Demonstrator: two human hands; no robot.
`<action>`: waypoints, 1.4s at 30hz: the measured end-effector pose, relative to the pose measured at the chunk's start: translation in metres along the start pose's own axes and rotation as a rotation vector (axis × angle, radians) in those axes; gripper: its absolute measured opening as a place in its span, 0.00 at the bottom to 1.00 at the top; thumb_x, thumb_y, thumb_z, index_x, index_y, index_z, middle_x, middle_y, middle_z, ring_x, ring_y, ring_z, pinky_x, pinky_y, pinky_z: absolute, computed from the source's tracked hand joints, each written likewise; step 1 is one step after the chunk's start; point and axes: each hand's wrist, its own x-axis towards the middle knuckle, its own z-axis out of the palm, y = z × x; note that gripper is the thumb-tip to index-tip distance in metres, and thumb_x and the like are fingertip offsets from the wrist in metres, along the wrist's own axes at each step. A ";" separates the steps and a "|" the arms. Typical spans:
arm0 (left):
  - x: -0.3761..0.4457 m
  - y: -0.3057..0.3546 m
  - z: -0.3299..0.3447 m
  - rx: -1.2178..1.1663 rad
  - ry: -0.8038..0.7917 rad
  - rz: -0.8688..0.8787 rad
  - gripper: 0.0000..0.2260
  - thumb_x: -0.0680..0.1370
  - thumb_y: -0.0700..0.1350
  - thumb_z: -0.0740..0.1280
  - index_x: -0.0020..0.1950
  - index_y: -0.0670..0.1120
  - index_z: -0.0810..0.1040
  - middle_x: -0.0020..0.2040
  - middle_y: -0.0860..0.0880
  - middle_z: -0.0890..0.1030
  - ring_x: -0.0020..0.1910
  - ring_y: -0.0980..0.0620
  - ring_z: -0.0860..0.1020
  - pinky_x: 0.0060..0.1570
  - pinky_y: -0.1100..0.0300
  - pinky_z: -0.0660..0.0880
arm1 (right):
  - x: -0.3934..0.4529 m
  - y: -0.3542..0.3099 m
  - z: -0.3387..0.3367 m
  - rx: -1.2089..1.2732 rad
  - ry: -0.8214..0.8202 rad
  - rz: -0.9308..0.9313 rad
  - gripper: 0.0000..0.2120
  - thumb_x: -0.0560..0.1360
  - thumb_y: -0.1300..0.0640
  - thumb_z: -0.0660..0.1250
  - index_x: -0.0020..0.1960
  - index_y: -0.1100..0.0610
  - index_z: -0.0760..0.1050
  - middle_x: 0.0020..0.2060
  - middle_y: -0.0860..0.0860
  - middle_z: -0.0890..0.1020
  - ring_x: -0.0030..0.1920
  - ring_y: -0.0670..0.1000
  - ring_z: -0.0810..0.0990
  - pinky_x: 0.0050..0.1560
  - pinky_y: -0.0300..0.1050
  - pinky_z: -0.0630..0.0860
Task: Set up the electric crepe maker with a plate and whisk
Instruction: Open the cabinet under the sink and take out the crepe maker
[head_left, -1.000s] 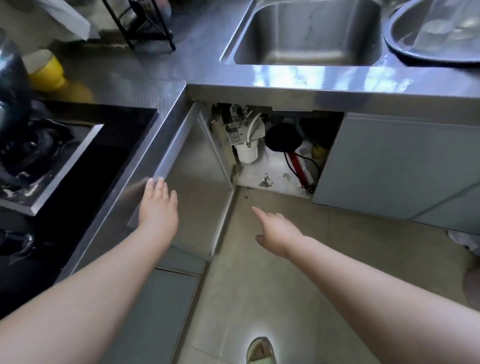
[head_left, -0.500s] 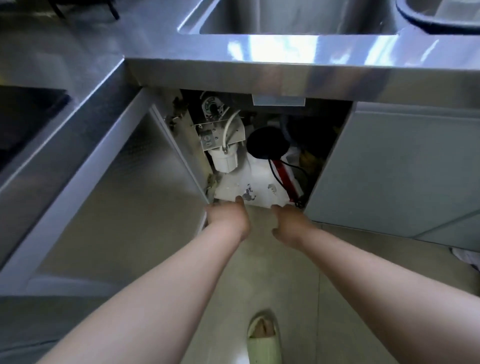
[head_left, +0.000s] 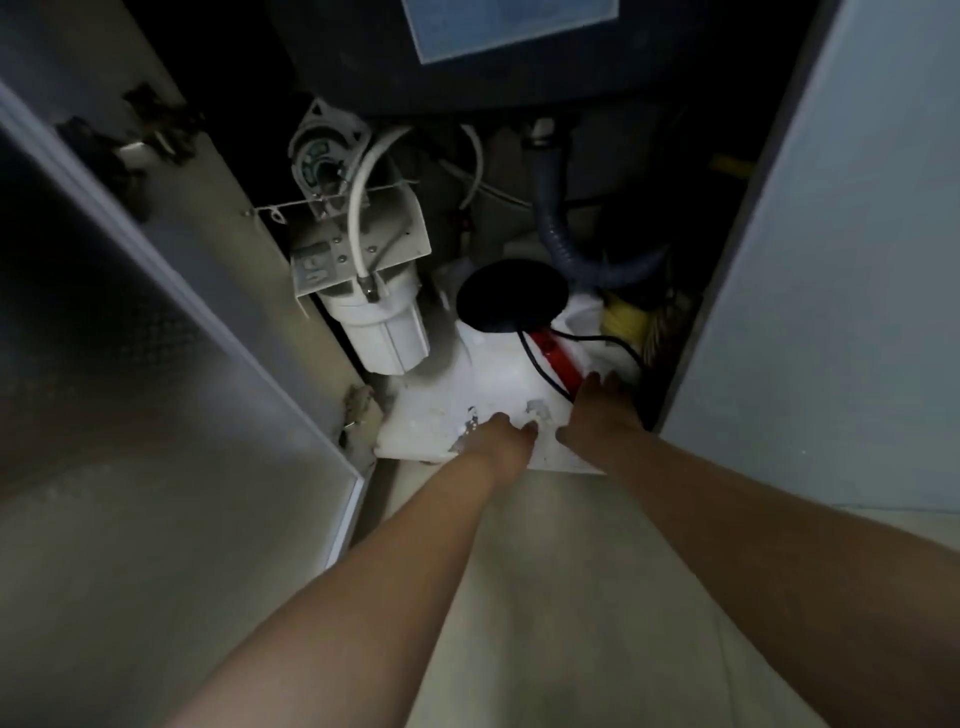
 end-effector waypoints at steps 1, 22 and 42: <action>0.010 -0.002 0.005 -0.066 -0.002 -0.003 0.23 0.83 0.53 0.57 0.71 0.37 0.69 0.68 0.38 0.74 0.68 0.39 0.73 0.66 0.51 0.71 | 0.008 0.003 0.005 0.027 0.006 0.015 0.43 0.75 0.45 0.67 0.77 0.65 0.48 0.74 0.64 0.56 0.74 0.63 0.57 0.73 0.53 0.60; 0.044 -0.037 0.026 -0.992 -0.257 -0.122 0.33 0.74 0.67 0.63 0.68 0.42 0.74 0.65 0.47 0.77 0.65 0.41 0.77 0.63 0.45 0.74 | -0.018 -0.048 0.062 0.198 -0.107 0.161 0.62 0.64 0.40 0.75 0.78 0.60 0.36 0.76 0.63 0.52 0.76 0.64 0.56 0.73 0.58 0.58; 0.055 -0.043 0.055 -0.984 0.067 -0.215 0.45 0.73 0.74 0.44 0.70 0.40 0.73 0.63 0.37 0.79 0.62 0.39 0.78 0.66 0.45 0.72 | 0.002 -0.025 0.012 1.080 -0.444 0.104 0.36 0.72 0.47 0.73 0.73 0.61 0.64 0.72 0.58 0.69 0.73 0.59 0.65 0.71 0.53 0.61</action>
